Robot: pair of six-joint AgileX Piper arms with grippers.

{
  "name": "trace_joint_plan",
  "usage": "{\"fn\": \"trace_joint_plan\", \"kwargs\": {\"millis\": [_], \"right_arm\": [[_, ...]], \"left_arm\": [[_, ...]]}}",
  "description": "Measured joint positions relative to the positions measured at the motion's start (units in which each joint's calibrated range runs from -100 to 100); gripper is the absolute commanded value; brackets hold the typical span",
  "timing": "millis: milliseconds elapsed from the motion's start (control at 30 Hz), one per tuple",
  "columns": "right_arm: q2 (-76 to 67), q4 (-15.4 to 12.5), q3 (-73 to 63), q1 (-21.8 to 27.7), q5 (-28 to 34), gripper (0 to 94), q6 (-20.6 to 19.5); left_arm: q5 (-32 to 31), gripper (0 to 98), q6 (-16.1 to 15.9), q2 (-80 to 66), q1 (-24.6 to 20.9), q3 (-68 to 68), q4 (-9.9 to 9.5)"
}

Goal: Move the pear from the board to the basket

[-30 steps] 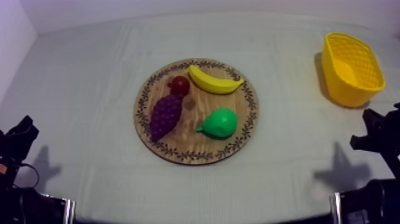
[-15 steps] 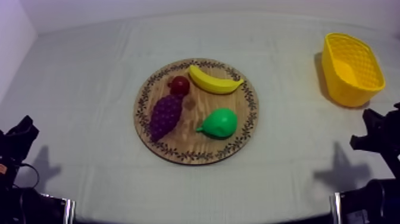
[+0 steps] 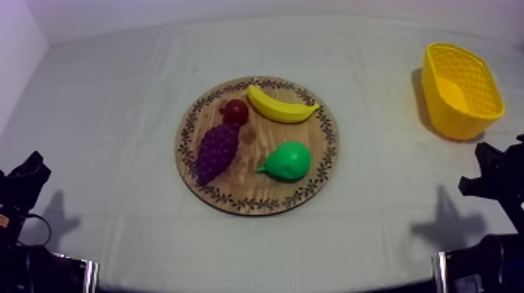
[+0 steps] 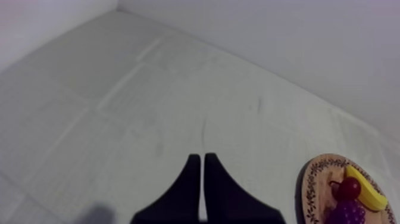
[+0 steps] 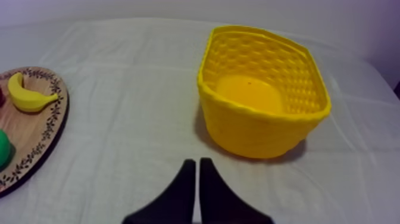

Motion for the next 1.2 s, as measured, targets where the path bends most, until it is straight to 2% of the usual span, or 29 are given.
{"fn": "trace_joint_plan", "kwargs": {"millis": [267,767,967,1200], "right_arm": [[0.0,0.0,0.0,0.0,0.0,0.2,-2.7],[0.0,0.4,-1.3,-0.1,2.6,0.2,-2.4],[2.7,1.0,-9.2,-1.4,5.7,0.2,-3.4],[15.0,1.0,-25.5,-4.3,6.6,0.2,-4.7]], "left_arm": [[0.0,0.1,0.0,0.0,0.0,0.0,0.0],[0.0,0.1,0.0,0.0,0.0,0.0,0.0],[0.0,0.1,0.0,0.0,0.0,0.0,0.0],[0.0,0.1,0.0,0.0,0.0,0.0,0.0]]}}
